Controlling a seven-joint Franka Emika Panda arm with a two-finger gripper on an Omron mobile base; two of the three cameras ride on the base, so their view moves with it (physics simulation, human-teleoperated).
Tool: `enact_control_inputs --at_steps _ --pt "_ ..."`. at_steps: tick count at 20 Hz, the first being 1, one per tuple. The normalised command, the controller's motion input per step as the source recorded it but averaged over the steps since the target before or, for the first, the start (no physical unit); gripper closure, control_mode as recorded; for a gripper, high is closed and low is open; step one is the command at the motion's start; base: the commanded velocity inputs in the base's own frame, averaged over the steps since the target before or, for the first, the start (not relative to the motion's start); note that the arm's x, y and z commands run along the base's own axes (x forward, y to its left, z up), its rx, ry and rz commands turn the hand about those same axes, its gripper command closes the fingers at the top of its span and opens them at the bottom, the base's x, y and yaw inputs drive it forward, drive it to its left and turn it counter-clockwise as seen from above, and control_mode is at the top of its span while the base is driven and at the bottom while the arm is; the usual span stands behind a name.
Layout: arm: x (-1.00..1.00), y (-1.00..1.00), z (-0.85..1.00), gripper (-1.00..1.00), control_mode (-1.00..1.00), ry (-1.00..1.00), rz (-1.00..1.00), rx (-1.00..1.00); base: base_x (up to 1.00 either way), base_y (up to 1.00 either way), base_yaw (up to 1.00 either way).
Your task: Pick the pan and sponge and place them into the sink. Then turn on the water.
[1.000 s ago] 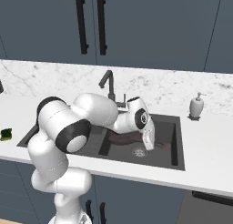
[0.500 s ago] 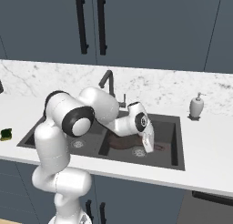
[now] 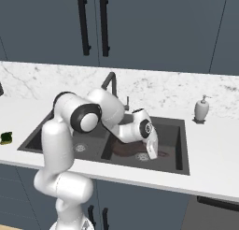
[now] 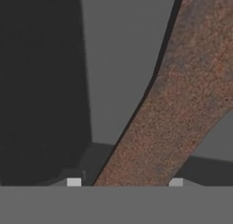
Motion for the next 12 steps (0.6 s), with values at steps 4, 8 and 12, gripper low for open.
enact_control_inputs --at_steps 4,8,12 --pt "0.17 0.0 -0.29 1.0 -1.0 0.0 0.0 0.0 0.0 0.0 0.0" --pt "0.15 0.0 -0.26 1.0 -1.0 0.0 0.0 0.0 0.0 0.0 0.0" --pt "0.22 0.0 -0.18 1.0 -1.0 0.0 0.0 0.0 0.0 0.0 0.0"
